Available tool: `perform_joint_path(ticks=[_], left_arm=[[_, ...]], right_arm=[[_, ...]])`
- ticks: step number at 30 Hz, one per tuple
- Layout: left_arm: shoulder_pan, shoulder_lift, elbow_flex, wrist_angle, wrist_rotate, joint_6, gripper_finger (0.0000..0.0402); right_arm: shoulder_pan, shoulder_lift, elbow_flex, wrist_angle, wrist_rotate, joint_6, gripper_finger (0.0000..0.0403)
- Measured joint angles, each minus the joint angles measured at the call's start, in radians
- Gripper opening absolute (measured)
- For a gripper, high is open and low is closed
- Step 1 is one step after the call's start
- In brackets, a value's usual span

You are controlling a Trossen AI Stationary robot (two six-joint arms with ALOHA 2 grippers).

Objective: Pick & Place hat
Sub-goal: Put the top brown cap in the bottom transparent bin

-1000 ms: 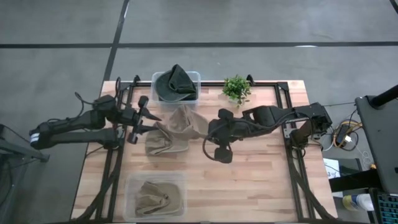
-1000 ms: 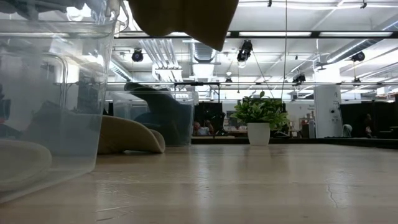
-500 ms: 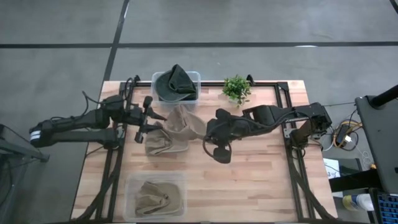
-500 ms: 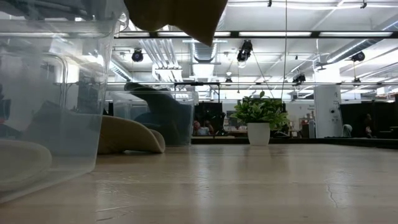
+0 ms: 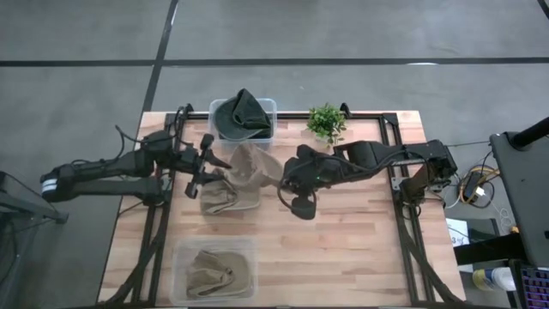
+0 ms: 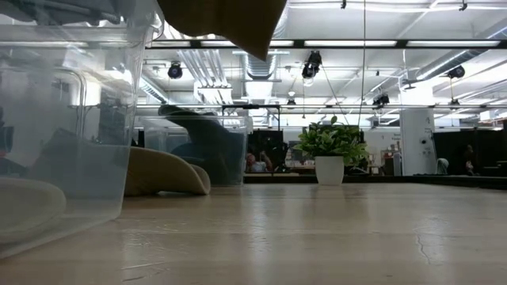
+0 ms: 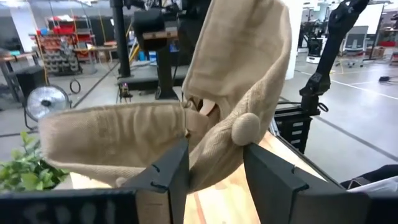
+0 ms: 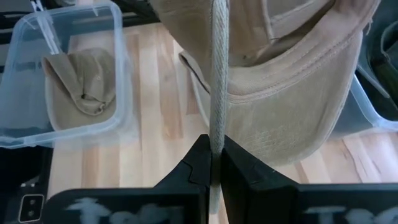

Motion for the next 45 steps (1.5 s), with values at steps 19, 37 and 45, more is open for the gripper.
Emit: perform_joint_path(ticks=[19, 37, 45], left_arm=[[0.000, -0.028, 0.086, -0.013, 0.133, -0.157, 0.0003], [0.000, -0.026, 0.250, -0.203, 0.315, -0.267, 0.0001], [-0.024, 0.015, 0.261, -0.205, 0.439, -0.353, 0.0000]], right_arm=[[0.012, -0.002, -0.001, 0.009, 0.003, -0.022, 0.0076], [0.013, -0.007, -0.002, -0.145, 0.003, -0.095, 0.0217], [0.013, -0.007, -0.002, -0.179, 0.003, -0.097, 0.0216]])
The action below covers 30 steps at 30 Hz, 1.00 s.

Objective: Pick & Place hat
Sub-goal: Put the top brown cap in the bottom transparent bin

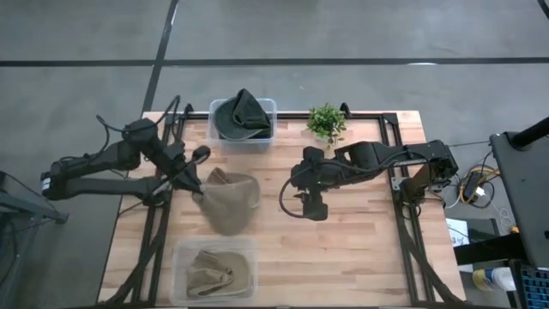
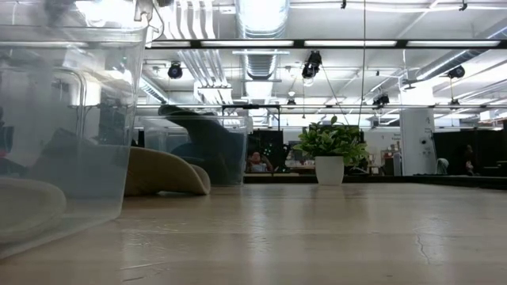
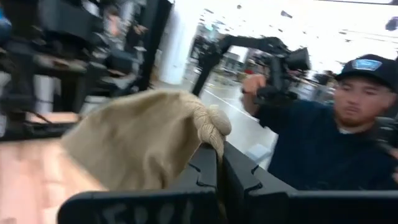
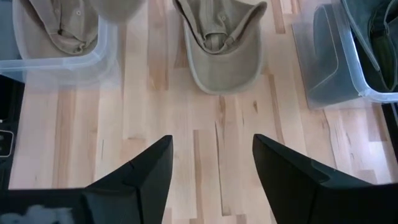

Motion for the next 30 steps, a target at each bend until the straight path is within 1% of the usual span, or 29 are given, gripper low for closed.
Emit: perform_joint_path(ticks=[2, 5, 10, 18, 20, 24, 30], left_arm=[[-0.023, 0.016, 0.000, 0.005, 0.029, -0.005, 0.0000], [-0.064, 0.039, 0.000, 0.047, 0.042, -0.016, 0.0000], [-0.163, 0.080, 0.000, 0.112, 0.103, -0.057, 0.0000], [-0.323, 0.138, 0.007, 0.138, 0.082, -0.041, 0.0000], [-0.339, 0.151, 0.016, 0.137, 0.058, -0.018, 0.0000], [-0.339, 0.176, 0.050, 0.135, 0.053, -0.011, 0.0000], [-0.339, 0.207, 0.106, 0.134, 0.069, 0.017, 0.0000]], right_arm=[[0.000, 0.000, 0.000, 0.000, 0.000, 0.001, 0.0216], [0.000, 0.000, 0.000, 0.000, 0.000, 0.001, 0.0216], [-0.001, 0.000, -0.010, 0.001, 0.000, 0.003, 0.0216], [-0.003, 0.000, -0.045, 0.003, 0.000, 0.004, 0.0216], [-0.003, 0.000, -0.049, 0.004, 0.000, 0.004, 0.0216], [0.000, 0.000, -0.052, 0.028, -0.008, 0.014, 0.0215], [0.036, 0.000, -0.054, 0.125, -0.071, -0.004, 0.0214]])
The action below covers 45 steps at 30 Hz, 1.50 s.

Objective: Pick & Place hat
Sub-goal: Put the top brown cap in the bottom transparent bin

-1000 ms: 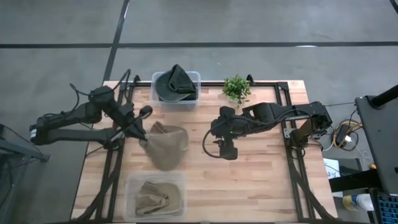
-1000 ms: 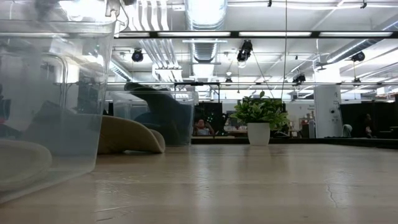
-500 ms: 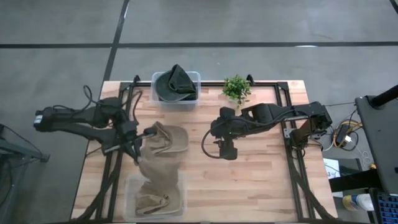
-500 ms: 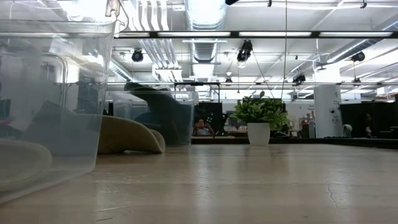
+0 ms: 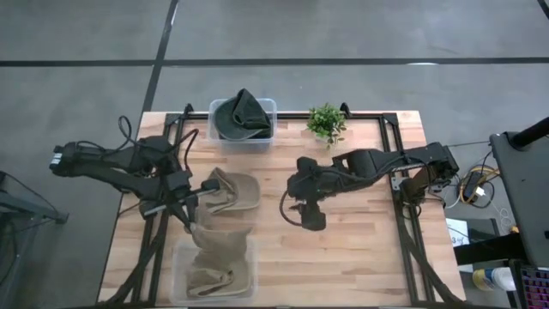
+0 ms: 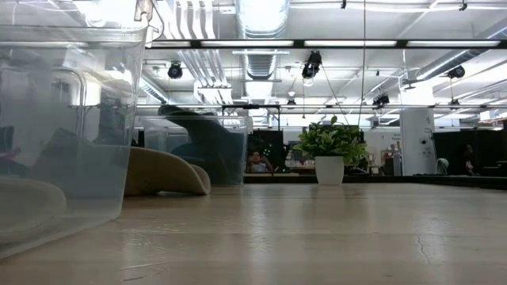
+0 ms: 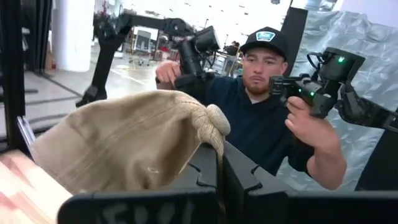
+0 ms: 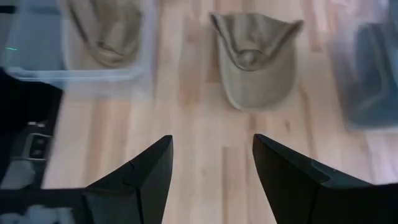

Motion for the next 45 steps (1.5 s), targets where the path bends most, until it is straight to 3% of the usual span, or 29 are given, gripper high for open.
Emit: perform_joint_path(ticks=[8, 18, 22, 27, 45], left_arm=[[0.001, 0.014, 0.012, -0.009, -0.051, 0.068, 0.0000], [0.006, 0.039, 0.029, -0.007, -0.199, 0.170, 0.0000], [0.006, 0.037, 0.038, -0.007, -0.200, 0.171, 0.0000], [0.006, 0.034, 0.057, -0.008, -0.161, 0.169, 0.0000], [0.006, 0.054, 0.067, 0.030, -0.177, 0.216, 0.0000]], right_arm=[[0.095, 0.000, -0.021, 0.107, -0.011, -0.026, 0.0213], [0.173, 0.000, -0.181, 0.464, -0.010, -0.030, 0.0210], [0.177, 0.000, -0.249, 0.582, 0.010, -0.010, 0.0210], [0.176, 0.000, -0.292, 0.603, 0.096, -0.003, 0.0210], [0.164, 0.008, -0.397, 1.020, 0.078, 0.003, 0.0210]])
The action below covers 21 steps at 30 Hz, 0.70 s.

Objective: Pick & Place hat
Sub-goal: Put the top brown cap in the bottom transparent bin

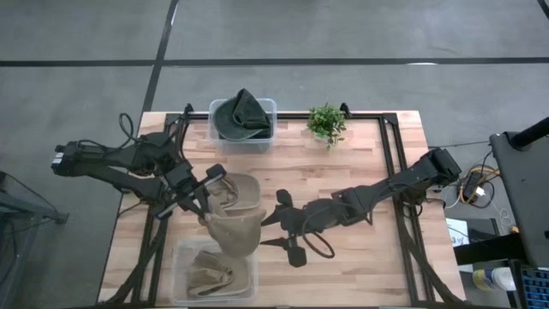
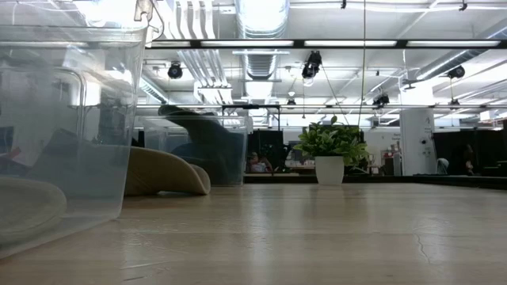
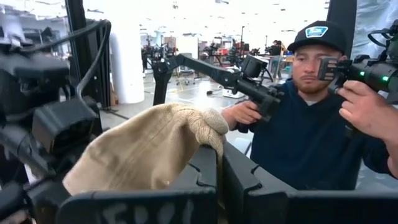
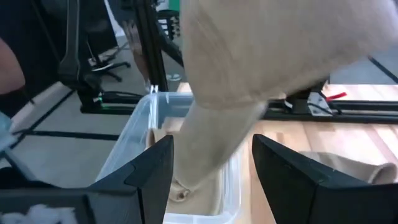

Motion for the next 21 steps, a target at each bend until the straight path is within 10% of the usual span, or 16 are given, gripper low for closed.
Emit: perform_joint_path(ticks=[9, 17, 21], left_arm=[[0.000, 0.008, 0.000, 0.029, -0.031, 0.019, 0.0000], [0.000, 0.009, 0.000, 0.033, -0.053, 0.031, 0.0000], [0.000, 0.008, -0.001, 0.031, -0.053, 0.008, 0.0001]], right_arm=[[-0.008, 0.001, 0.003, 0.042, -0.040, 0.001, 0.0192], [-0.024, 0.001, 0.003, 0.035, -0.048, -0.004, 0.0031], [-0.024, -0.003, 0.003, 0.028, -0.039, -0.022, 0.0014]])
